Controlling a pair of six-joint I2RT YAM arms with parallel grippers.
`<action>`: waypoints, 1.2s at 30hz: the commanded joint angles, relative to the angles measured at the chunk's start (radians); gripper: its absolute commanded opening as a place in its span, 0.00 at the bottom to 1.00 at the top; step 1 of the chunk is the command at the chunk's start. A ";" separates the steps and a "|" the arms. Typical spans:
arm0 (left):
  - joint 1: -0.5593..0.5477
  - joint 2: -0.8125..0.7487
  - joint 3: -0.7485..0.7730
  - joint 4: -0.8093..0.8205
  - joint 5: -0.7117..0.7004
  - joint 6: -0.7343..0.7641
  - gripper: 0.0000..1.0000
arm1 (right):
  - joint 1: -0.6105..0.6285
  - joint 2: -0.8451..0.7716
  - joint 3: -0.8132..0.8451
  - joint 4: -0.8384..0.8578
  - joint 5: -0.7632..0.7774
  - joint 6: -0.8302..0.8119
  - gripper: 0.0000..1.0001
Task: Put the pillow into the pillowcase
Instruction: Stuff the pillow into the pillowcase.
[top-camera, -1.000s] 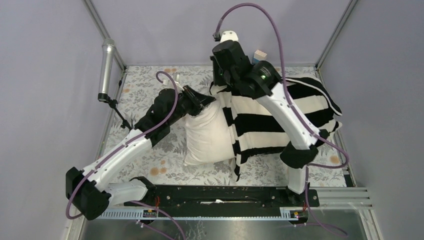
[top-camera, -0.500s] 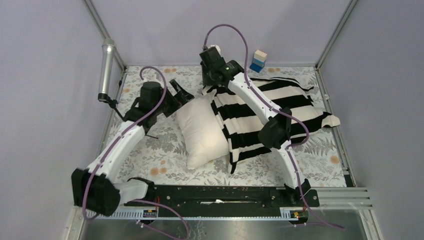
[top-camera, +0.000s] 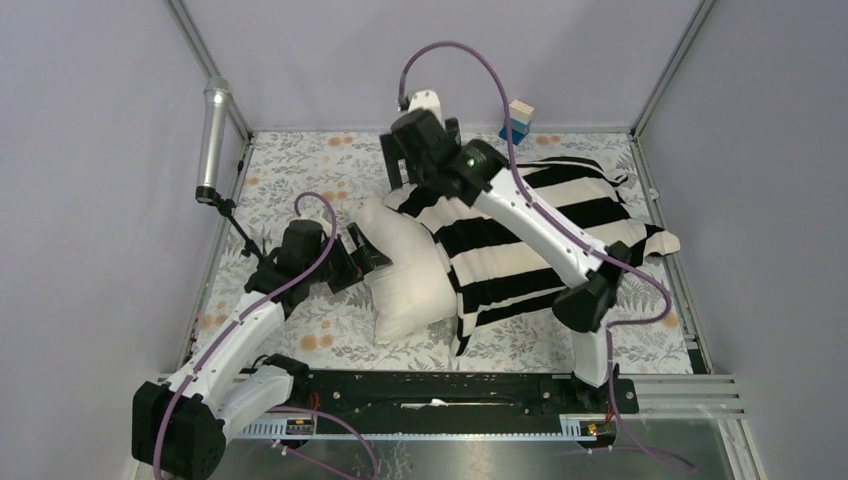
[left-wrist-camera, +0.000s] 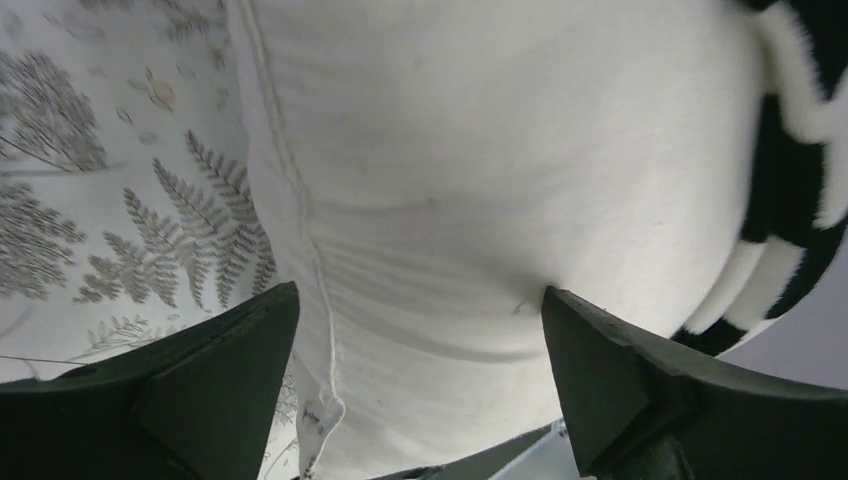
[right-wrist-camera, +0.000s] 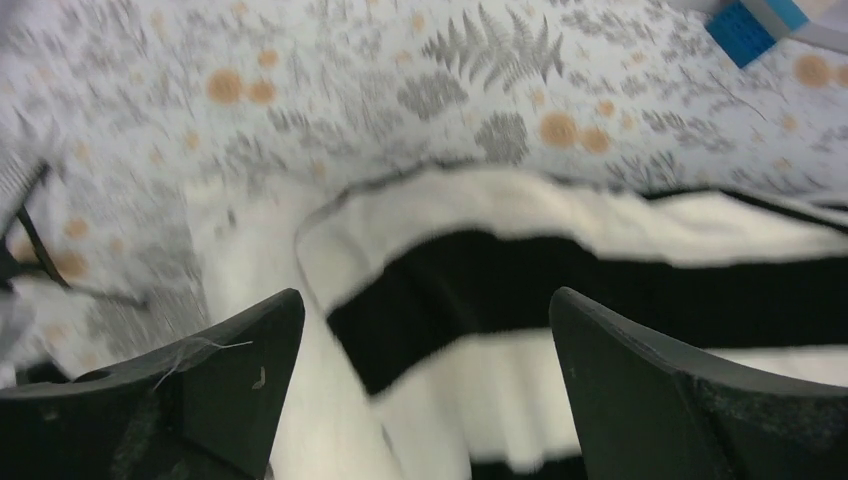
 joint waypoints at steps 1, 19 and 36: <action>-0.003 -0.020 -0.105 0.259 0.169 -0.104 0.99 | 0.122 -0.211 -0.282 -0.011 0.204 0.004 1.00; -0.014 0.122 -0.324 0.648 0.154 -0.290 0.17 | 0.191 -0.357 -0.758 0.021 0.161 0.202 0.89; -0.227 0.230 -0.239 0.752 -0.111 -0.477 0.00 | 0.388 0.327 0.633 -0.465 -0.037 0.091 0.00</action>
